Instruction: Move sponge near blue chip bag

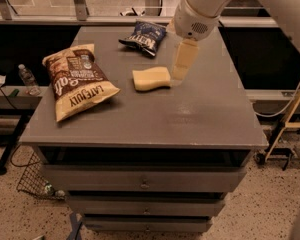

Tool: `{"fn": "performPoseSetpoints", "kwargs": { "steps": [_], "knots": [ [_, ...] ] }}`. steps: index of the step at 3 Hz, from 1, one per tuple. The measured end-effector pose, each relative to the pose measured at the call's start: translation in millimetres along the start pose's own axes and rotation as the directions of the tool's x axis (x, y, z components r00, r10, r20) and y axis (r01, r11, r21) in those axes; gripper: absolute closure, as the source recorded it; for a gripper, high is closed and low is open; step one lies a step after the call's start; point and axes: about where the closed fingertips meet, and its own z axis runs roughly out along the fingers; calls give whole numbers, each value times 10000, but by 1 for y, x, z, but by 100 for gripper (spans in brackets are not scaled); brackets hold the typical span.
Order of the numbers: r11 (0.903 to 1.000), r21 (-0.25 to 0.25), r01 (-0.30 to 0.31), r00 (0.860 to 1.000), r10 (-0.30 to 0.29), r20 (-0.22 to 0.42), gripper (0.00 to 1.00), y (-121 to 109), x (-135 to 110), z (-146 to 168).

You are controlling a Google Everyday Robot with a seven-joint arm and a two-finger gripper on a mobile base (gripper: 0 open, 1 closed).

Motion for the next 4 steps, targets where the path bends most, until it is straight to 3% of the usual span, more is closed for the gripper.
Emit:
{"fn": "performPoseSetpoints", "kwargs": {
  "steps": [1,2,3,4],
  "knots": [
    [9959,-901,80,10000,-78,24,0,-20,-6,52],
    [9890,-1479,99,9999,-114,-94,0,-32,-7,86],
    [9851,-1719,3,9996,-49,-260,13,-38,1,101],
    [9829,-1834,-130,9991,54,-422,37,-41,12,107]
  ]
}}
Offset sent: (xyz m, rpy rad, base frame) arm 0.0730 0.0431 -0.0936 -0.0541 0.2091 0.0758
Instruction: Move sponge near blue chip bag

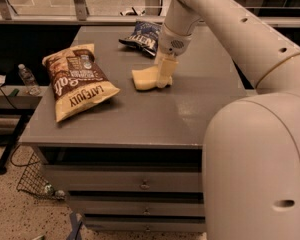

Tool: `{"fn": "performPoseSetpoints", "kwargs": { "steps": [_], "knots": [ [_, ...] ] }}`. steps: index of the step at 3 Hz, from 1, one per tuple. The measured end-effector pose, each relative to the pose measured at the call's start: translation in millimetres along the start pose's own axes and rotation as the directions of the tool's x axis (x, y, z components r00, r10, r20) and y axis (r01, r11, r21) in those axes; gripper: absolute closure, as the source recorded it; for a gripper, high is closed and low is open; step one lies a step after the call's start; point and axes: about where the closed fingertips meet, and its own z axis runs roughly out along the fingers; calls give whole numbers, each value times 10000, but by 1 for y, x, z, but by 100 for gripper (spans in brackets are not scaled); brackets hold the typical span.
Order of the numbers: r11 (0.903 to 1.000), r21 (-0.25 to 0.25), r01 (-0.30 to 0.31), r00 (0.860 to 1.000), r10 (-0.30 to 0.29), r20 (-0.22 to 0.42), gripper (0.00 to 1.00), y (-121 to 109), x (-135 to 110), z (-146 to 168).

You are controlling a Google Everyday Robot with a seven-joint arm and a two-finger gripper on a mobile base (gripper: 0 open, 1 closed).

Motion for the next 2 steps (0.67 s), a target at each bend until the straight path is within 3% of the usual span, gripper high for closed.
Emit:
{"fn": "performPoseSetpoints", "kwargs": {
  "steps": [1,2],
  "knots": [
    [9991,-35,-415,9989,415,227,67,1,20,-2],
    [9978,156,-651,9863,619,1530,90,0,34,-27]
  ]
}}
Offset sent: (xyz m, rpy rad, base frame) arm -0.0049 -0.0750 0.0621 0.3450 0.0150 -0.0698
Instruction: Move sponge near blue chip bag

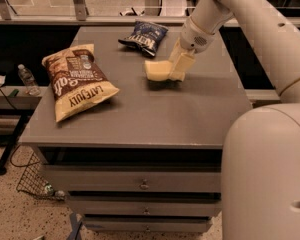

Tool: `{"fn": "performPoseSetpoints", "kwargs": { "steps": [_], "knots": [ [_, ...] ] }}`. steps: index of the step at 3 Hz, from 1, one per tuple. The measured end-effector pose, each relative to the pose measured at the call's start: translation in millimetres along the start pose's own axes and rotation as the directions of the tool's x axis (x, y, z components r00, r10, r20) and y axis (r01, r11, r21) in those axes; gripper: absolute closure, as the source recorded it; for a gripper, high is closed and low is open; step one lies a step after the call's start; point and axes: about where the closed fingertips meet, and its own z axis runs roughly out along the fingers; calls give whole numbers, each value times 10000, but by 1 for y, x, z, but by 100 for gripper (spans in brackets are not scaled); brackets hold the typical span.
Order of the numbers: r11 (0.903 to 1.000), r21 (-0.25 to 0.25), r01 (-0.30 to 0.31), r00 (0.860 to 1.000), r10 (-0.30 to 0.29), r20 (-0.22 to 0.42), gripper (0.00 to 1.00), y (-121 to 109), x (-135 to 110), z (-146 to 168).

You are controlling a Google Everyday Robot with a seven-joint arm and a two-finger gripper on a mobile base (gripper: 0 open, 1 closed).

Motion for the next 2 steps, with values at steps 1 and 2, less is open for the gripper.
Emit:
{"fn": "performPoseSetpoints", "kwargs": {
  "steps": [1,2],
  "knots": [
    [9956,930,-89,9920,-28,1258,100,-6,5,-58],
    [9799,1943,-441,9818,65,1898,100,-13,17,-110]
  ]
}}
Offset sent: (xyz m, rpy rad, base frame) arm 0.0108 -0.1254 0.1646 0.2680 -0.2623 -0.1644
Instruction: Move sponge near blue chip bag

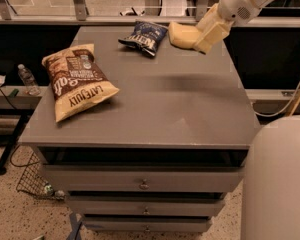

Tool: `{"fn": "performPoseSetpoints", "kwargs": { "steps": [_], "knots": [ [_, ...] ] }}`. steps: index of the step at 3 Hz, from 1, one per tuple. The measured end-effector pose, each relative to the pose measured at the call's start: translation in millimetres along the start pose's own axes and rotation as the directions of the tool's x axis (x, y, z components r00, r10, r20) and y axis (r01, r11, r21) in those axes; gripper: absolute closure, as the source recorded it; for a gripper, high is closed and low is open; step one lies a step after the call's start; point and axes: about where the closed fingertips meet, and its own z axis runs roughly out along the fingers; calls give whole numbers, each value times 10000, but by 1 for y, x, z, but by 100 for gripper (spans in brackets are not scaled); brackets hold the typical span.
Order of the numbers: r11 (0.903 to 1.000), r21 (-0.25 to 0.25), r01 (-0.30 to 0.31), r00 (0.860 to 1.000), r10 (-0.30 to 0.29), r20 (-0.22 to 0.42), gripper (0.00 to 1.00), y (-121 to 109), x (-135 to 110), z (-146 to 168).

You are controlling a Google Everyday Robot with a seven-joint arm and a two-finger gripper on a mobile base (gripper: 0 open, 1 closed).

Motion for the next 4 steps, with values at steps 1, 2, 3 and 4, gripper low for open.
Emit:
{"fn": "performPoseSetpoints", "kwargs": {
  "steps": [1,2,3,4],
  "knots": [
    [9995,318,62,9998,-68,175,100,-8,-6,-6],
    [9952,958,-195,9992,159,380,100,-27,-8,0],
    [9752,2191,-319,9980,191,600,100,-60,-27,4],
    [9546,2938,-484,9967,269,768,100,-85,-46,20]
  ]
}}
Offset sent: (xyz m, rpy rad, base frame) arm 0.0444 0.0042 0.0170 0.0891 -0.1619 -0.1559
